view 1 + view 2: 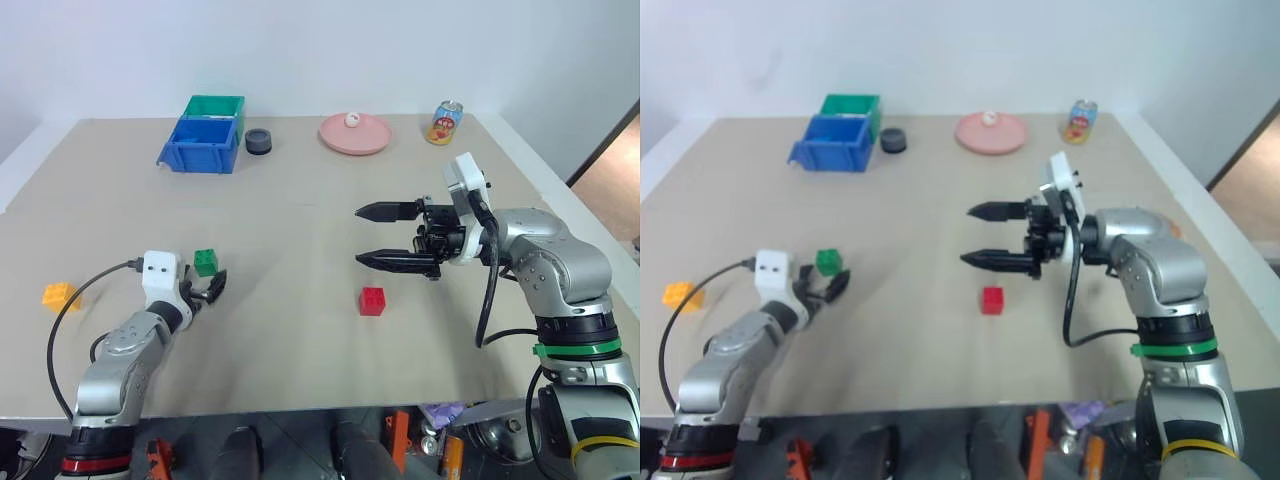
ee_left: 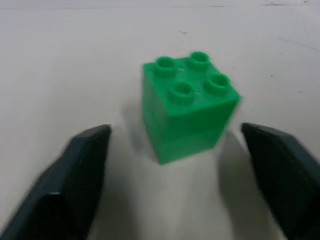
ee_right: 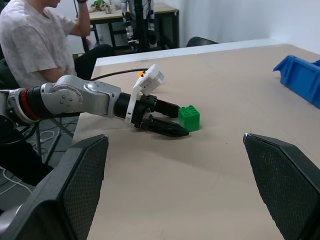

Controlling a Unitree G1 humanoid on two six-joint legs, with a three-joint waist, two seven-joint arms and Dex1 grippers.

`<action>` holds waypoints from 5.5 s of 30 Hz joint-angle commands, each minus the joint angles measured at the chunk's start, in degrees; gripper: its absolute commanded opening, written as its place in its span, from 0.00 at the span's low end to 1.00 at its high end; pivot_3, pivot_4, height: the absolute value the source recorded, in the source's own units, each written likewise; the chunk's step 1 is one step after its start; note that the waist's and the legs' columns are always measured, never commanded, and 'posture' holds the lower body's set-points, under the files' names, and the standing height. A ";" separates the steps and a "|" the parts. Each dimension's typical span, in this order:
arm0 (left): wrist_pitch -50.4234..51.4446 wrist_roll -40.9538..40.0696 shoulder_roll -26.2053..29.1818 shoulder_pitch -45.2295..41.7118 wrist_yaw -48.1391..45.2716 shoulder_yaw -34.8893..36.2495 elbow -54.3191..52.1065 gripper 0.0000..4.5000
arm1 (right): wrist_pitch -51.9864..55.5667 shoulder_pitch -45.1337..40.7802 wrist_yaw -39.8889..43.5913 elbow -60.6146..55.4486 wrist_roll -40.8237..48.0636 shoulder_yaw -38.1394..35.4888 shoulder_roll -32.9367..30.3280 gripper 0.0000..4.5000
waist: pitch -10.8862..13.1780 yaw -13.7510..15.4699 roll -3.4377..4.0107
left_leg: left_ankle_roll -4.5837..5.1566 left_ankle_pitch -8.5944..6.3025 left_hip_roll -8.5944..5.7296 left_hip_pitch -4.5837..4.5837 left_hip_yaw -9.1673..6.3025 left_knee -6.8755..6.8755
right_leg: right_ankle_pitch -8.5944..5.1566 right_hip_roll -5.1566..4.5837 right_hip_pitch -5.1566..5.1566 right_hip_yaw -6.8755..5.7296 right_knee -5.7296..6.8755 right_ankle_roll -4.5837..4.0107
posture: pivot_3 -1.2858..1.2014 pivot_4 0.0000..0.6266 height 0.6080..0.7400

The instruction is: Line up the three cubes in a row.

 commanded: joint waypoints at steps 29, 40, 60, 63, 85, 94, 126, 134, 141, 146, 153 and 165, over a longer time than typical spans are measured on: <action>-16.97 -4.33 12.02 0.10 -36.57 -1.84 -1.66 0.28 | 1.30 0.45 6.52 -5.29 4.14 -0.18 -5.15 1.00 | 0.04 0.75 -0.04 | -0.05 0.07 -0.01 -0.61 0.03 -0.25 | -0.26 -0.05 -0.56 0.01 -0.11 0.06 | 0.52 0.24 1.00; -22.41 -0.87 10.30 -8.54 -47.27 -10.28 10.49 0.28 | 2.70 3.13 5.37 -9.06 5.56 -2.51 -7.59 1.00 | 0.04 1.18 -0.04 | -0.03 0.08 0.00 -0.64 0.04 -0.21 | -0.23 -0.04 -0.58 0.00 -0.11 0.08 | 0.52 0.24 1.00; -24.94 2.73 5.70 -18.56 -58.22 -19.91 21.48 0.28 | 3.35 13.32 8.88 -14.11 8.01 -5.93 -18.34 1.00 | 0.03 1.35 -0.04 | -0.02 0.07 -0.01 -0.80 0.01 -0.07 | -0.20 -0.02 -0.62 0.01 -0.11 0.16 | 0.52 0.24 1.00; -24.78 2.57 5.14 -19.47 -59.07 -20.22 21.67 0.28 | 2.31 14.02 8.33 -12.93 7.01 -5.88 -18.24 1.00 | 0.03 1.20 -0.04 | -0.02 0.07 -0.01 -0.79 0.02 -0.05 | -0.18 -0.02 -0.63 0.01 -0.10 0.18 | 0.52 0.24 1.00; -32.26 9.33 2.00 -24.47 -61.14 -23.13 30.71 0.28 | 1.83 12.57 5.75 -11.85 6.71 -4.63 -15.07 1.00 | 0.03 1.43 -0.03 | 0.02 0.10 -0.02 -0.79 -0.01 0.03 | -0.10 -0.01 -0.58 0.02 -0.08 0.25 | 0.52 0.24 1.00; -34.64 10.42 -0.39 -26.78 -61.01 -23.40 33.98 0.28 | 1.84 12.83 5.36 -12.09 6.76 -4.92 -14.88 1.00 | 0.03 1.37 -0.02 | 0.04 0.11 -0.03 -0.80 -0.01 0.11 | -0.03 -0.01 -0.56 0.04 -0.07 0.30 | 0.52 0.24 1.00; -36.17 11.89 1.17 -26.63 -61.80 -23.16 35.17 0.65 | 0.90 12.08 5.28 -10.71 5.73 -4.42 -14.05 1.00 | 0.02 1.26 -0.02 | 0.04 0.11 -0.02 -0.80 -0.01 0.12 | 0.06 0.00 -0.55 0.04 -0.05 0.46 | 0.52 0.24 1.00; -33.89 9.33 1.14 -26.12 -62.62 -22.65 32.84 0.99 | 0.93 11.54 5.44 -10.12 5.65 -4.50 -13.87 1.00 | 0.02 1.26 -0.02 | 0.04 0.11 -0.02 -0.80 -0.01 0.10 | 0.06 0.00 -0.56 0.04 -0.04 0.48 | 0.52 0.24 1.00; -29.73 7.35 3.17 -24.03 -63.31 -21.67 27.01 0.99 | 0.85 10.52 5.78 -9.04 5.39 -4.40 -13.63 1.00 | 0.02 1.27 -0.01 | 0.04 0.11 -0.02 -0.79 -0.01 0.09 | 0.06 0.00 -0.56 0.04 -0.02 0.49 | 0.52 0.24 1.00; -30.18 7.84 7.32 -22.50 -61.56 -19.05 25.79 0.99 | 1.04 9.91 5.98 -8.74 5.67 -4.58 -13.64 1.00 | 0.02 1.24 -0.01 | 0.04 0.11 -0.01 -0.77 -0.02 0.10 | 0.06 0.01 -0.57 0.04 0.01 0.46 | 0.52 0.24 1.00; -31.13 6.19 13.35 -20.33 -57.82 -12.20 23.77 0.99 | 1.63 9.87 6.29 -9.35 6.46 -5.75 -14.74 1.00 | 0.03 1.27 -0.01 | 0.04 0.11 -0.01 -0.77 -0.01 0.10 | 0.05 0.00 -0.58 0.03 0.03 0.46 | 0.52 0.24 1.00; -3.62 1.32 13.02 -4.82 -26.60 5.12 -5.33 0.99 | 2.49 4.76 4.10 -11.54 7.40 -1.48 -9.28 1.00 | 0.04 0.87 0.00 | 0.04 0.11 0.08 -0.72 -0.01 0.07 | 0.04 0.05 -0.58 0.02 0.09 0.46 | 0.52 0.24 1.00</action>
